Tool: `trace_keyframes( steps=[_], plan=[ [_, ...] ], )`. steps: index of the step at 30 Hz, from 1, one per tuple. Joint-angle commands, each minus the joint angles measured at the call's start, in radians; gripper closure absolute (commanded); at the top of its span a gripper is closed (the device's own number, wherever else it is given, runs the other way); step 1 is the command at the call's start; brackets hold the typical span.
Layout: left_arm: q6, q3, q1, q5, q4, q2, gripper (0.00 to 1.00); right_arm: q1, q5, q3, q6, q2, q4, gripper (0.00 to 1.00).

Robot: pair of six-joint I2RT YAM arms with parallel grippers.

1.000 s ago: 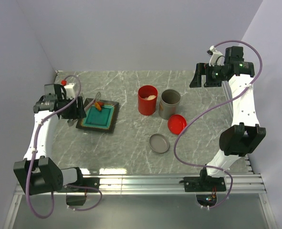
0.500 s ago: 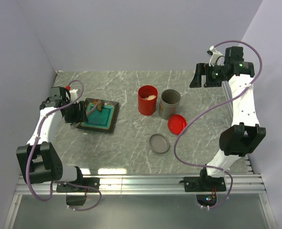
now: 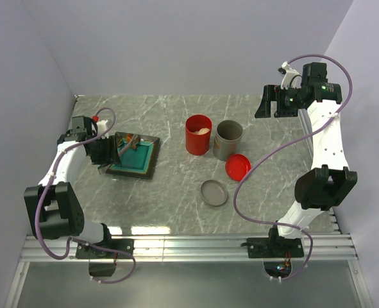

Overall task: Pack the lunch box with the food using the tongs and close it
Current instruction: Pick up the food using the clamp

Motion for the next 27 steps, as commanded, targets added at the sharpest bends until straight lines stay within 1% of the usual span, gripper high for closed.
trace_keyframes(
  steps=[1, 4, 8, 10, 17, 20, 25, 27],
  plan=[
    [0.01, 0.012, -0.016, 0.042, 0.027, 0.004, 0.45, -0.005, 0.005, 0.0, -0.002, -0.002, 0.017, 0.0],
    [0.014, 0.009, -0.022, 0.048, 0.026, 0.007, 0.48, -0.005, 0.005, 0.0, 0.0, -0.002, 0.017, 0.0],
    [0.026, 0.005, -0.025, 0.047, 0.003, -0.008, 0.54, -0.005, 0.013, 0.006, -0.005, -0.003, 0.011, 0.0],
    [0.034, 0.0, -0.024, 0.044, -0.02, -0.022, 0.56, -0.003, 0.015, 0.011, -0.006, -0.003, 0.008, 0.0],
    [0.072, -0.014, -0.024, 0.025, -0.101, -0.127, 0.65, -0.005, 0.004, 0.018, -0.002, 0.0, 0.008, 0.0],
    [0.088, 0.02, -0.024, 0.024, -0.149, -0.154, 0.7, -0.003, 0.001, 0.015, -0.002, -0.002, 0.008, 0.0],
    [0.121, 0.063, -0.024, 0.016, -0.201, -0.155, 0.77, -0.003, -0.012, 0.008, 0.003, -0.002, 0.017, 0.0],
    [0.135, 0.069, -0.024, 0.022, -0.223, -0.16, 0.82, -0.003, -0.012, 0.008, 0.003, -0.003, 0.018, 0.0]
  ],
)
